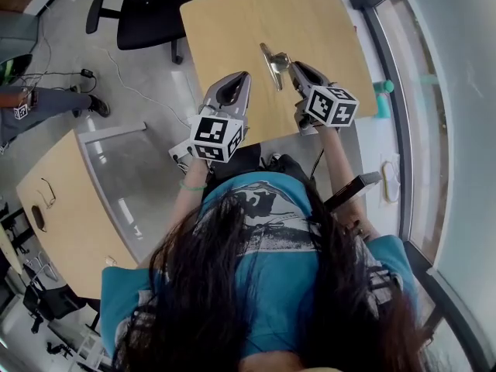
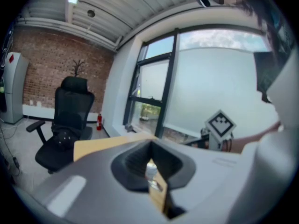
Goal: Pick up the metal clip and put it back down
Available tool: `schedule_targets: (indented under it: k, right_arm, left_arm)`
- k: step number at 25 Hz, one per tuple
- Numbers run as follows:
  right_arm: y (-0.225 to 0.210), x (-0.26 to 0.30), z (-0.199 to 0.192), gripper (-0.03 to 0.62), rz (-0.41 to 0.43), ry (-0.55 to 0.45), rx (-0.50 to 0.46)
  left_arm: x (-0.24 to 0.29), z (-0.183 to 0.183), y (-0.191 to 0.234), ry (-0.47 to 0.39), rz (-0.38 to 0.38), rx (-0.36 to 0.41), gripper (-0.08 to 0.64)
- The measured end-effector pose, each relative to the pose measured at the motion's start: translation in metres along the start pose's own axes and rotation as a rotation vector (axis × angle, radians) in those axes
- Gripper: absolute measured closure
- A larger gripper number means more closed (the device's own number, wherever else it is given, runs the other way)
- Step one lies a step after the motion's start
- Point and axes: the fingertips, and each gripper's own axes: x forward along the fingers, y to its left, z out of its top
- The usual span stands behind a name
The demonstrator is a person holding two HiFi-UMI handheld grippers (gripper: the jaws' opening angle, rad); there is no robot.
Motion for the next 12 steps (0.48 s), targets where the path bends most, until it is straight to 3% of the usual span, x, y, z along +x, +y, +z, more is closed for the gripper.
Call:
schedule_targets:
  k: [4, 7, 12]
  right_arm:
    - [-0.028, 0.028, -0.004, 0.561, -0.031, 0.07, -0.015]
    - [-0.049, 0.044, -0.014, 0.461, -0.045, 0.131, -0.011]
    - [-0.074, 0.073, -0.05, 0.432, -0.082, 0.269, -0.031]
  left_arm:
    - [0.012, -0.001, 0.017, 0.02, -0.011, -0.015, 0.555]
    - [0.019, -0.001, 0.022, 0.035, -0.021, -0.002, 0.555]
    - [0.019, -0.007, 0.033, 0.059, -0.021, -0.004, 0.555]
